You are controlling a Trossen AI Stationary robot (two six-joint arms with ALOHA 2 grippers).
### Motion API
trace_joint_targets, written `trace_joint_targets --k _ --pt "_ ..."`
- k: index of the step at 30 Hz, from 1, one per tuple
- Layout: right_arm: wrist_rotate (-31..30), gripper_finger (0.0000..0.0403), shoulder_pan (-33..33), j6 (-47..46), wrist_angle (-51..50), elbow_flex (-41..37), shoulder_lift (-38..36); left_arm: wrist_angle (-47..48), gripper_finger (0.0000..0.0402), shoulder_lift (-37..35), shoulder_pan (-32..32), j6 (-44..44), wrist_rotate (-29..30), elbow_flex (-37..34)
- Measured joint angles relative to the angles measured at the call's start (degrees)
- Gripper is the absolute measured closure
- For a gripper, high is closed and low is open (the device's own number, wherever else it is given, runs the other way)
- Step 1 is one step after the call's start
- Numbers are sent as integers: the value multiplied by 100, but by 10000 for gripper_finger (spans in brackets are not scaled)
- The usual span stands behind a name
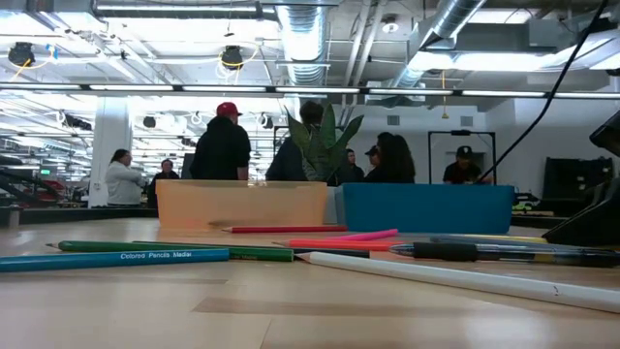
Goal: Sort pens & pencils
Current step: Put the yellow pencil into the blue bin
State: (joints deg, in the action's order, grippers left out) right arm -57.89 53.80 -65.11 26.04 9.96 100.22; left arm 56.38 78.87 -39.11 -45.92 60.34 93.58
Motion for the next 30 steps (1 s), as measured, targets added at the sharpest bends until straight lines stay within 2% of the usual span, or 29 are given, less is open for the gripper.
trace_joint_targets --k 5,12,18,21,25,30 --pt "-42 378 79 -291 -92 49 -76 -2 235 0 0 -34 0 0" --pt "241 378 -43 -433 -60 71 -951 -15 235 1 0 -41 0 0" --pt "-3 378 -209 -100 -2 72 -1776 -13 235 1 0 -41 2 -1" --pt "-452 375 -221 -75 145 72 -2268 -13 235 0 0 -41 2 0" --pt "-840 375 -221 544 875 72 -2950 -13 235 0 0 -41 2 0" --pt "-790 375 -223 2239 2597 74 -3698 -13 235 1 0 -36 5 -1"
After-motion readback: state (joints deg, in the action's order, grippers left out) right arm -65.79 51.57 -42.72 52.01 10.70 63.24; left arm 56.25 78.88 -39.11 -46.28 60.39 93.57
